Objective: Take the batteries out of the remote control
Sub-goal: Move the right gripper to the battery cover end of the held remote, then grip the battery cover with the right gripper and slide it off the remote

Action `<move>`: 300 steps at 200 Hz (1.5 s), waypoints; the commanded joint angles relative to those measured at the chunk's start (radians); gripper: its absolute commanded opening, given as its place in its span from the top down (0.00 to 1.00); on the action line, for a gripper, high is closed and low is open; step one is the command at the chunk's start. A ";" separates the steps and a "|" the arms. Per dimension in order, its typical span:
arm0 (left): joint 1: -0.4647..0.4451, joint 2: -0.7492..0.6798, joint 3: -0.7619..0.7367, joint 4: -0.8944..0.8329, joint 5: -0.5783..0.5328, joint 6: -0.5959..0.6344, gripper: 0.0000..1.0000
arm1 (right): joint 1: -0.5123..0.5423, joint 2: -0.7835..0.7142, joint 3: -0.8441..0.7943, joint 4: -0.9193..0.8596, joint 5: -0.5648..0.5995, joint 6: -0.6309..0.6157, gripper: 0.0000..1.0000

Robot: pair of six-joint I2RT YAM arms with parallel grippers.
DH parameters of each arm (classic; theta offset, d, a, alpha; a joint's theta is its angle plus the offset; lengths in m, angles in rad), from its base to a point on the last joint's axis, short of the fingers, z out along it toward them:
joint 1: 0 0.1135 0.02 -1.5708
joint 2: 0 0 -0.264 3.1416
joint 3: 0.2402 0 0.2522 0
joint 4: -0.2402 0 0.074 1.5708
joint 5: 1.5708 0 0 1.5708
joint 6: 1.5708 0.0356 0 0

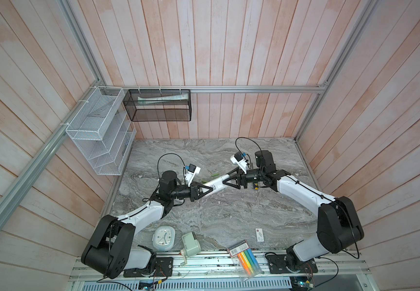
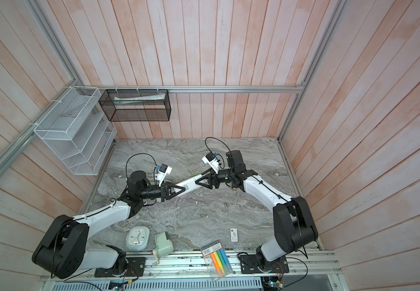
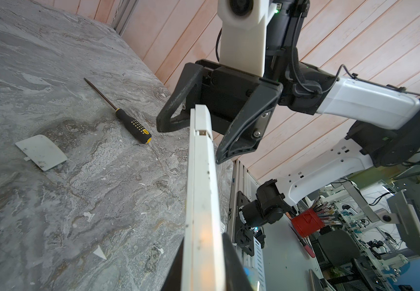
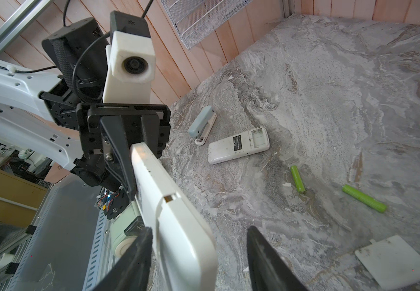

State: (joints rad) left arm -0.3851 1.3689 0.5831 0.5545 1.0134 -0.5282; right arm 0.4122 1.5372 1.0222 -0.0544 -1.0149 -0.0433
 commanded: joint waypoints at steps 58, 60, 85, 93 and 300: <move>0.015 -0.002 0.008 0.018 -0.010 0.003 0.91 | -0.028 -0.063 -0.030 -0.034 0.010 -0.030 0.46; 0.015 -0.003 0.009 0.018 -0.010 0.003 0.91 | -0.027 -0.063 -0.030 -0.033 0.010 -0.030 0.47; 0.015 -0.004 0.011 0.017 -0.008 0.002 0.91 | -0.017 -0.051 -0.032 -0.028 0.002 -0.026 0.50; 0.015 -0.006 0.009 0.018 -0.009 0.002 0.91 | -0.013 -0.045 -0.029 -0.028 0.004 -0.025 0.53; 0.025 -0.005 0.000 0.035 -0.028 -0.029 0.92 | 0.035 0.014 -0.014 0.012 -0.004 0.012 0.84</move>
State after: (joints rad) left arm -0.3550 1.3689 0.5831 0.5129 0.9409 -0.5579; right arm 0.4252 1.5116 1.0012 -0.0528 -1.0222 -0.0467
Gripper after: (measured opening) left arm 0.196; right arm 0.152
